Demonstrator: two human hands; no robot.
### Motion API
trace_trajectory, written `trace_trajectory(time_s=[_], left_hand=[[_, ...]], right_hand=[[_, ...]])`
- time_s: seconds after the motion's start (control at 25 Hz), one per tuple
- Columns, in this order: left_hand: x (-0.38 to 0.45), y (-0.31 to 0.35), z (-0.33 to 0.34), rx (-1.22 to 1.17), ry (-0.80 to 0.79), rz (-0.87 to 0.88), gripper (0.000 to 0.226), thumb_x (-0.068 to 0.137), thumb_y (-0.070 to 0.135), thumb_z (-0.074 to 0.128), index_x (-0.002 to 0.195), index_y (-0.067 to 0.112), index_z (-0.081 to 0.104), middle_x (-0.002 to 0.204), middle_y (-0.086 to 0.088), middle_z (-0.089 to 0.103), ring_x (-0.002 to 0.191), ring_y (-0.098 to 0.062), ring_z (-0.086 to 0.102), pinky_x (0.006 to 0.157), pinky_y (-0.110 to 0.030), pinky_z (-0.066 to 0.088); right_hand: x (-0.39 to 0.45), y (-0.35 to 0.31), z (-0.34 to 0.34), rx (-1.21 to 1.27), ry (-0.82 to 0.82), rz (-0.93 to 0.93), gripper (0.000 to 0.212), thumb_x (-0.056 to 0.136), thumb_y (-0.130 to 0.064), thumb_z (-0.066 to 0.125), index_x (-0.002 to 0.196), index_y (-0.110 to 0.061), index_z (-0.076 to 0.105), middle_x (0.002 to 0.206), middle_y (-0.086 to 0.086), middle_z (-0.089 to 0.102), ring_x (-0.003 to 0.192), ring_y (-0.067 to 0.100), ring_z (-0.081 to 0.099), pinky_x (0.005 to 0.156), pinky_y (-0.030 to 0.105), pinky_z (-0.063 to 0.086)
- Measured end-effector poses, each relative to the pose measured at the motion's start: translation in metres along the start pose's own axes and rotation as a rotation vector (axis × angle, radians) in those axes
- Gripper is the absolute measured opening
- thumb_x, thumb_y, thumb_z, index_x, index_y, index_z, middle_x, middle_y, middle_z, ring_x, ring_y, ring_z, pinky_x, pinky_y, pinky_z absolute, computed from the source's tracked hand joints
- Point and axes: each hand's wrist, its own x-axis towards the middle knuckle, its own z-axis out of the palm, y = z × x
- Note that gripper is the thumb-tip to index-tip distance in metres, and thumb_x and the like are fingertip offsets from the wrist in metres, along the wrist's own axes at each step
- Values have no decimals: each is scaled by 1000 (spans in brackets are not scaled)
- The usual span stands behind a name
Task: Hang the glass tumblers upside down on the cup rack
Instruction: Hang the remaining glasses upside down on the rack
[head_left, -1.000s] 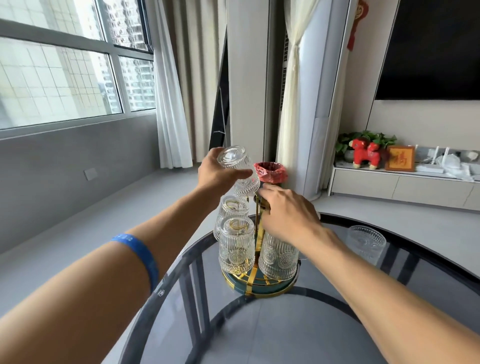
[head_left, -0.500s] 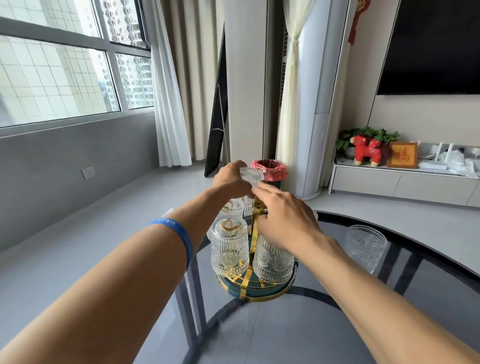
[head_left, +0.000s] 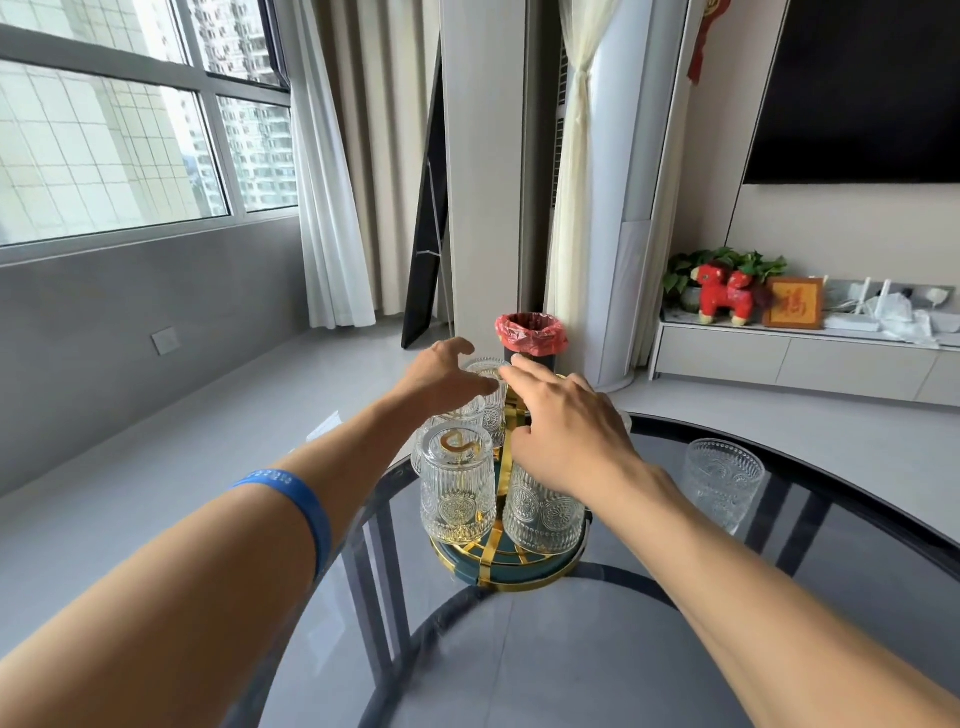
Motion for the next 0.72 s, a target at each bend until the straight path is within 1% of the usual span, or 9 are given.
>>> trace_trajectory(time_s=[0.12,0.16,0.28,0.32,0.4,0.48,0.52,0.6,0.72], left_hand=[[-30,4,-12,-75,108,65,55,86,28,72,138,17,56,138,-13,59,121,-27,58,99,-37,49],[-42,7,-16,-107,138,95,52,88,26,71,137,17,57,137,-11,61,121,-26,58,99,-36,48],[-89,22,-19,-161,271,286,42,89,17,67,131,16,62,132,-5,64,116,-15,58,95,-30,46],[-109,27,-13,-178,326,384,40,89,12,65,128,15,63,130,-3,66,113,-11,57,95,-28,46],[-154,38,11,-202,361,577,37,87,6,61,123,13,65,125,-2,66,112,-9,57,98,-26,45],[-196,45,48,-249,285,663,36,85,4,59,120,10,65,122,-2,65,114,-13,58,101,-23,44],[-212,47,68,-276,244,657,37,84,4,59,121,10,65,121,-2,65,114,-15,58,100,-24,45],[-235,52,112,-305,149,568,43,84,3,60,125,11,62,121,-1,63,114,-18,58,99,-32,48],[-239,58,163,-267,-25,382,56,84,4,62,137,18,51,130,0,57,123,-20,52,106,-39,43]], right_hand=[[-4,9,1,83,-51,-23,70,88,-18,49,151,-32,22,161,-13,15,135,29,33,107,46,33],[-10,14,0,127,-6,-38,67,91,-23,48,151,-32,23,161,-12,17,138,26,30,110,43,29],[-47,34,-7,270,284,23,58,93,-27,53,148,-25,35,157,-5,31,140,16,30,109,24,19],[-66,44,-8,330,332,78,57,92,-26,56,147,-22,39,156,-2,34,140,15,31,110,23,19],[-114,67,-1,464,355,233,54,92,-22,59,143,-19,44,153,-1,39,139,16,35,114,30,25],[-169,88,11,539,328,395,49,92,-22,59,140,-24,46,149,-6,43,135,17,41,110,42,36],[-195,97,15,540,294,456,48,92,-23,59,138,-28,46,148,-9,44,133,16,42,108,43,38],[-238,114,22,536,233,526,48,92,-23,58,138,-31,46,146,-13,44,132,13,42,108,40,38],[-274,132,27,500,227,508,51,92,-23,58,140,-30,43,141,-22,40,132,10,41,106,31,36]])
